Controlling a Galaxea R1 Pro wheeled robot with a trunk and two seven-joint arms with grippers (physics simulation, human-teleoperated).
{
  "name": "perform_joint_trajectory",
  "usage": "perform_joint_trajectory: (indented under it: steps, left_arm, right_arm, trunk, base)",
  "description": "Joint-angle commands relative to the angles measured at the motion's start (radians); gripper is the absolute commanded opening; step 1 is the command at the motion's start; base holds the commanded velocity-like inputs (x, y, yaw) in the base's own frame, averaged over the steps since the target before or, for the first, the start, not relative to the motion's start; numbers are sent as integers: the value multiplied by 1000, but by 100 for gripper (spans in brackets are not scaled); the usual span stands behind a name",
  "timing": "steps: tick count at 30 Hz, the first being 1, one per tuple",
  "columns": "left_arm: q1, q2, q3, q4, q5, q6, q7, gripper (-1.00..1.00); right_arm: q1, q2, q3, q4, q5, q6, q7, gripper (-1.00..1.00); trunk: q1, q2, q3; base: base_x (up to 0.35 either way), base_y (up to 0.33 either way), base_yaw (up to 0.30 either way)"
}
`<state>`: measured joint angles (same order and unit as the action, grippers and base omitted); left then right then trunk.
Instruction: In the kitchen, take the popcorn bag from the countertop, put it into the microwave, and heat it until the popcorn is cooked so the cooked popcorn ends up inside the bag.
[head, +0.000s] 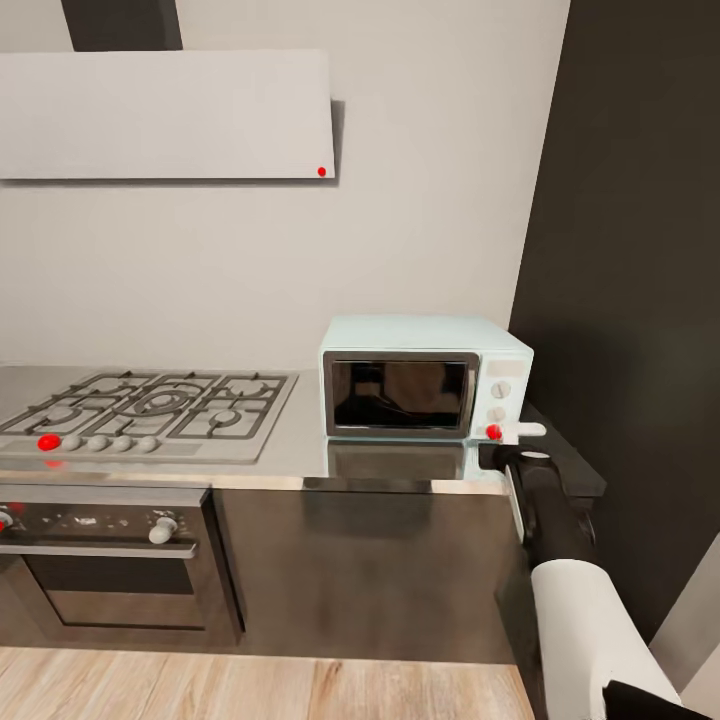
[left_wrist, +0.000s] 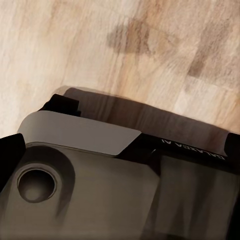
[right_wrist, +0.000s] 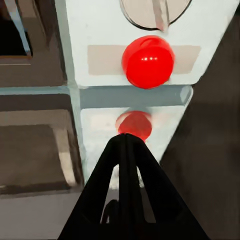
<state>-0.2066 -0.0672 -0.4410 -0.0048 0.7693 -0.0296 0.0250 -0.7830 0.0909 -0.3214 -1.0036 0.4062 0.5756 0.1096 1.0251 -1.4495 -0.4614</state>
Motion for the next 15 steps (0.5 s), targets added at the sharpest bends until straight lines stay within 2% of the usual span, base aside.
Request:
perform_joint_trajectory:
  steps: [1, 3, 6, 10, 15]
  left_arm:
    - [-1, 0, -8, 0, 7, -3, 3, 100]
    - [-1, 0, -8, 0, 7, -3, 3, 100]
    - [-1, 0, -8, 0, 7, -3, 3, 100]
    - [-1, 0, -8, 0, 6, -3, 3, 100]
    - [-1, -1, -8, 0, 6, -3, 3, 100]
  right_arm:
    - [-1, -19, -8, -7, 11, 3, 21, -100]
    - [-1, -58, -48, -5, 9, 3, 48, -100]
    - [-1, -95, -76, -7, 10, 3, 119, -100]
    - [-1, -106, -84, -10, 11, 2, 150, -100]
    - [-1, -103, -85, -11, 11, 4, 151, -100]
  trunk:
    - [0, -1, -1]
    - [0, -1, -1]
    - [0, -1, -1]
    - [0, -1, -1]
    - [0, -1, -1]
  base:
    - [0, 0, 0]
    - [0, 0, 0]
    - [0, 0, 0]
    - [0, 0, 0]
    - [0, 0, 0]
